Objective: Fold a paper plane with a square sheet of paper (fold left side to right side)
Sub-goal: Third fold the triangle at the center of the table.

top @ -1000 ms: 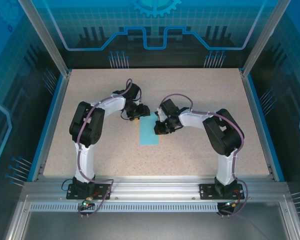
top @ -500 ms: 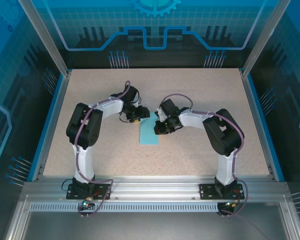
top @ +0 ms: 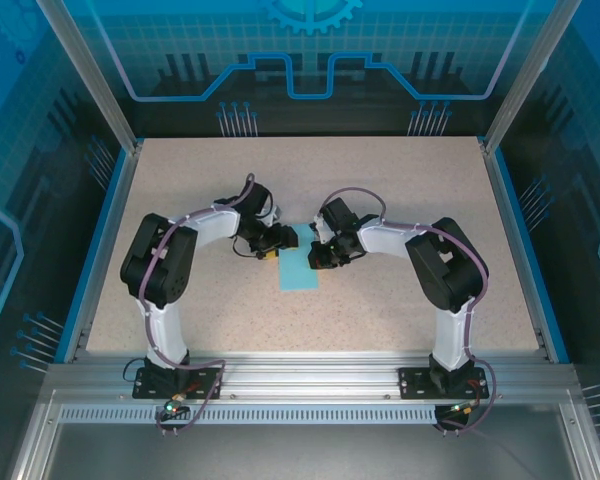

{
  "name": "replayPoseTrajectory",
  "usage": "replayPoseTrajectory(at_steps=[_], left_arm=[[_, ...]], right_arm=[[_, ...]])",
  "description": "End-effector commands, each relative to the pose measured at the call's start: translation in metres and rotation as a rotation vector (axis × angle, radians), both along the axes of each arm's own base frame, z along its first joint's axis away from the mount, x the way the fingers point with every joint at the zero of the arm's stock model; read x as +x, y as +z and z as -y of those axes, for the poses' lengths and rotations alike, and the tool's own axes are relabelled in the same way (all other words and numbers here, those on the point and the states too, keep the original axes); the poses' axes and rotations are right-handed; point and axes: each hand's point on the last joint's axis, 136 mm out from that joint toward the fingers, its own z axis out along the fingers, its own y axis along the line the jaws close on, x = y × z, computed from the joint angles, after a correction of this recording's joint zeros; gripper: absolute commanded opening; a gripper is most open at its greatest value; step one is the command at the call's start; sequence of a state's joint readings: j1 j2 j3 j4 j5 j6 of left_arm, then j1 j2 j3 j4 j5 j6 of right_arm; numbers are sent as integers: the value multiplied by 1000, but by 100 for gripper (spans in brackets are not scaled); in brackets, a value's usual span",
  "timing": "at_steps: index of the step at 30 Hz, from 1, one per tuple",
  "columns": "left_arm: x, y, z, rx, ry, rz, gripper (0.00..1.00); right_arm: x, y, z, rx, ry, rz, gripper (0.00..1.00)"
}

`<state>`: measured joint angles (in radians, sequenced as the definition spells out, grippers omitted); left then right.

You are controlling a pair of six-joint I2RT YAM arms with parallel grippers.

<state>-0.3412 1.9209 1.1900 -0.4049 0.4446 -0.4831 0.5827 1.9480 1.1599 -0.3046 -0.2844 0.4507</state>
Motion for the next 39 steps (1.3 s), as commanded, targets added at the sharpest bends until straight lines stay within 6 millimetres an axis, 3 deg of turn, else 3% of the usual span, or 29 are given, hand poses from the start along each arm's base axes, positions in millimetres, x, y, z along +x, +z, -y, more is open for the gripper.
replayPoseTrajectory(at_steps=[1, 15, 18, 25, 29, 33, 37, 39], left_arm=[[-14, 19, 10, -98, -2, -24, 61], [-26, 21, 10, -129, 6, -34, 58], [-27, 18, 9, -119, 7, -46, 50], [-29, 14, 5, -89, 21, -71, 22], [-30, 17, 4, -88, 35, -80, 7], [-31, 20, 7, -111, 47, -95, 0], [-30, 25, 10, -132, 56, -101, 0], [-30, 28, 12, -143, 55, -104, 0]], right_arm=[[-26, -36, 30, -164, -8, -104, 0], [-26, -36, 29, -166, -7, -102, 0], [-25, -33, 27, -151, -8, -93, 0], [-9, -1, 19, -74, -6, 41, 4], [0, 26, 19, -44, -4, 157, 14], [0, 52, 26, -28, 7, 275, 29], [-19, 71, 21, 15, 90, 383, 47], [-39, 70, 16, 12, 152, 423, 57]])
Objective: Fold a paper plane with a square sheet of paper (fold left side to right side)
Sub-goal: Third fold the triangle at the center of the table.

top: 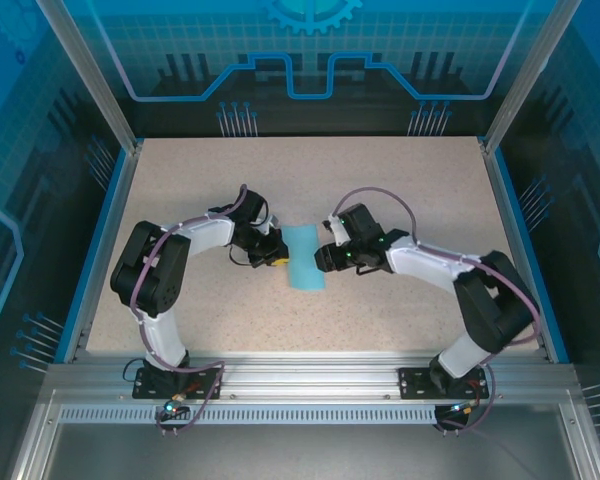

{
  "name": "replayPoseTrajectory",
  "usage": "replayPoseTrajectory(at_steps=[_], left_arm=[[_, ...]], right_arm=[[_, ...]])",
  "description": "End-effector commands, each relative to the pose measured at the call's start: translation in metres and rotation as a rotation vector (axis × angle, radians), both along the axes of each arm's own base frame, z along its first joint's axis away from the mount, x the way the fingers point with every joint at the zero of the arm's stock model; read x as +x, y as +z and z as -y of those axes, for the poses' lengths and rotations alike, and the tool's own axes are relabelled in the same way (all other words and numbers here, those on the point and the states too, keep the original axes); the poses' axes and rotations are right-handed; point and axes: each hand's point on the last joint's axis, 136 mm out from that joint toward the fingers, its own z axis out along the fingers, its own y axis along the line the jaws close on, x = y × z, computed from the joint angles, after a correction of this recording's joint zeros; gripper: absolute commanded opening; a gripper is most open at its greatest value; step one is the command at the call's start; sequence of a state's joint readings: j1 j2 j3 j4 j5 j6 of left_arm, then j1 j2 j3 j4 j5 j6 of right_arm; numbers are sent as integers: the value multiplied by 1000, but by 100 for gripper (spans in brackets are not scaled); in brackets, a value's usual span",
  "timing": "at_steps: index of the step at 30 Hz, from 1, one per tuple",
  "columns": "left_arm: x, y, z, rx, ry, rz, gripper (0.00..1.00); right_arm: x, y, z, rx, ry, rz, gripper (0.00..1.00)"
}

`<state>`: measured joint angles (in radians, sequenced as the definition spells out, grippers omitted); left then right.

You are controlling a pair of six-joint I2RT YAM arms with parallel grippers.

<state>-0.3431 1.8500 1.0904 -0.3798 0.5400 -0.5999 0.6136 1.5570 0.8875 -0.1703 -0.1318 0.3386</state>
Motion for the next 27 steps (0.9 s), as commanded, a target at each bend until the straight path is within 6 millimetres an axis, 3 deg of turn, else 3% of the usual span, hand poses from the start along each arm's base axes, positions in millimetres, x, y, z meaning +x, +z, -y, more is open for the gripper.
replayPoseTrajectory(at_steps=[1, 6, 14, 21, 27], left_arm=[[-1, 21, 7, -53, 2, -2, 0], [-1, 23, 9, -63, -2, -7, 0], [-1, 23, 10, -68, -5, -12, 0], [-1, 20, 10, -69, -3, -23, 0], [-1, 19, 11, -68, -5, -25, 0]], right_arm=[[-27, 3, -15, -27, 129, 113, 64], [-58, -2, -34, -123, 259, 221, 85], [-58, -20, -59, -229, 339, 241, 87], [-47, -23, -73, -255, 357, 255, 71], [-47, -24, -73, -264, 359, 246, 46]])
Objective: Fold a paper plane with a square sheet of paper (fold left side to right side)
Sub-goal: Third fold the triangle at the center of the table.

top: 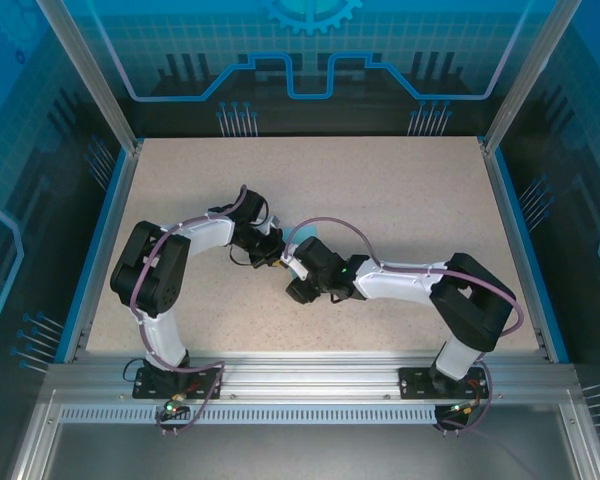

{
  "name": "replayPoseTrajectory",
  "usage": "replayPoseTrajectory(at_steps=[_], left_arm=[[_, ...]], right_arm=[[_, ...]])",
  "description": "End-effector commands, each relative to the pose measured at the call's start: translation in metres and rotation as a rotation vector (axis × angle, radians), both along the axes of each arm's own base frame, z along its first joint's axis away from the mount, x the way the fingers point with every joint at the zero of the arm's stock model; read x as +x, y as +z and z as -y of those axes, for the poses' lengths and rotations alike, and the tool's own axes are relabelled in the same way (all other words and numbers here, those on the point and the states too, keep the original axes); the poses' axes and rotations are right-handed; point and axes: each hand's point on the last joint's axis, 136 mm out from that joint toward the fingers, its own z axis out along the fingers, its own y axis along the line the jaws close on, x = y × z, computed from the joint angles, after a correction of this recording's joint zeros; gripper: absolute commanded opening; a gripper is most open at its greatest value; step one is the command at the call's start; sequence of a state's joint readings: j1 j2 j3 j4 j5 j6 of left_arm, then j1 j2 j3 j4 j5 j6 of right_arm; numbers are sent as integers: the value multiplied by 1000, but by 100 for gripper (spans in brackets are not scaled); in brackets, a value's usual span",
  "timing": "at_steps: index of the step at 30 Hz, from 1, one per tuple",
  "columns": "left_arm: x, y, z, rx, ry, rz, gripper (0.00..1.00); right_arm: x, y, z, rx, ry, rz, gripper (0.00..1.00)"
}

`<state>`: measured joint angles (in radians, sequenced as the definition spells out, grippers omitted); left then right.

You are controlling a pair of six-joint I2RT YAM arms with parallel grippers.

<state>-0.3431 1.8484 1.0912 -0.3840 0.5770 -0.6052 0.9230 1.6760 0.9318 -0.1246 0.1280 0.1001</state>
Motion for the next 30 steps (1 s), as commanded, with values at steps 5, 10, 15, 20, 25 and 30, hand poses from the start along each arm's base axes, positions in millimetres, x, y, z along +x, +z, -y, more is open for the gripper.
replayPoseTrajectory(at_steps=[5, 10, 15, 20, 25, 30], left_arm=[[3, 14, 6, -27, 1, -5, 0], [4, 13, 3, -13, -4, 3, 0], [7, 25, -12, 24, -6, 48, 22], [14, 48, -34, 62, 4, 115, 39], [32, 58, -26, 55, -38, 162, 29], [52, 49, -1, 41, -115, 165, 22]], right_arm=[[-6, 7, -7, 7, 28, -10, 19], [-10, 10, -7, 20, 42, -27, 2], [-16, 8, -9, 44, 55, -74, 0], [-15, 13, -11, 97, 44, -117, 0], [-8, 15, -10, 142, 20, -155, 0], [-4, 13, -9, 168, 1, -188, 0]])
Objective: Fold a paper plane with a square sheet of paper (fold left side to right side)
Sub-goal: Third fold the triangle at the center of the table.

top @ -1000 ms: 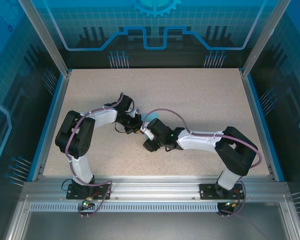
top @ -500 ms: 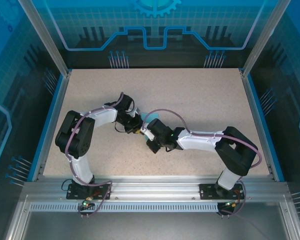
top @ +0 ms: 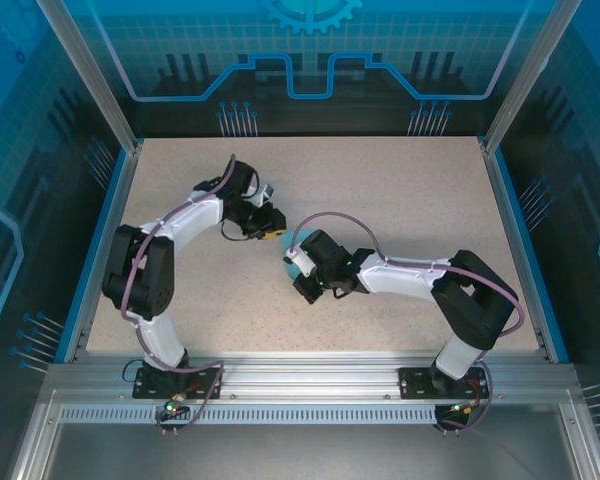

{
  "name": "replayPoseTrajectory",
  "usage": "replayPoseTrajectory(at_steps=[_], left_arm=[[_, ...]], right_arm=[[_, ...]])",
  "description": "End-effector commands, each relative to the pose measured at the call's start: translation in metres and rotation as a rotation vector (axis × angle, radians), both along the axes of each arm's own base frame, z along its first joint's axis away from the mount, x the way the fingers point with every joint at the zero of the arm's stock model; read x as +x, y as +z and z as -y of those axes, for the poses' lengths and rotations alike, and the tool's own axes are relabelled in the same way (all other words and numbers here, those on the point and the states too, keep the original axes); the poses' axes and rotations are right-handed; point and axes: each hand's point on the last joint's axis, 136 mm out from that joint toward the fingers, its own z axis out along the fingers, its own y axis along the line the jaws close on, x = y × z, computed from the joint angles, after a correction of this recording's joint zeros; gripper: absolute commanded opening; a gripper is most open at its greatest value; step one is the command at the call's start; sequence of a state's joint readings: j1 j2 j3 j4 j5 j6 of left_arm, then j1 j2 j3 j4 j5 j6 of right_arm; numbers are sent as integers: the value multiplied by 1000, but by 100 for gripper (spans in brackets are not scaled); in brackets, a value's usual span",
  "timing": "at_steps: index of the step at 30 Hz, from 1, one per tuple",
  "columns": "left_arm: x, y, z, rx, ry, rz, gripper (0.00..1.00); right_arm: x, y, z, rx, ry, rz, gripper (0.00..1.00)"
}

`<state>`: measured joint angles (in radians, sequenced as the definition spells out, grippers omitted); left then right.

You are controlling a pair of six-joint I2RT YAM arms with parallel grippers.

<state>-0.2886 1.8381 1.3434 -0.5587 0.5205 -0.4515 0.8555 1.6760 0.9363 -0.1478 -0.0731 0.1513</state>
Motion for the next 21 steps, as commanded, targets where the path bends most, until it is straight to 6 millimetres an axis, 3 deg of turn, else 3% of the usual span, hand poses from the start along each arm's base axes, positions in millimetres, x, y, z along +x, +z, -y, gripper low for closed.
replayPoseTrajectory(at_steps=[1, 10, 21], left_arm=[[1, -18, 20, 10, -96, -38, 21], [20, -56, 51, 42, -193, -98, 17], [14, -96, 51, 94, -222, -164, 15]], right_arm=[[4, 11, -7, 62, -13, -31, 0], [8, 7, -8, 73, -29, -50, 0], [12, 6, -6, 75, -41, -57, 0]])
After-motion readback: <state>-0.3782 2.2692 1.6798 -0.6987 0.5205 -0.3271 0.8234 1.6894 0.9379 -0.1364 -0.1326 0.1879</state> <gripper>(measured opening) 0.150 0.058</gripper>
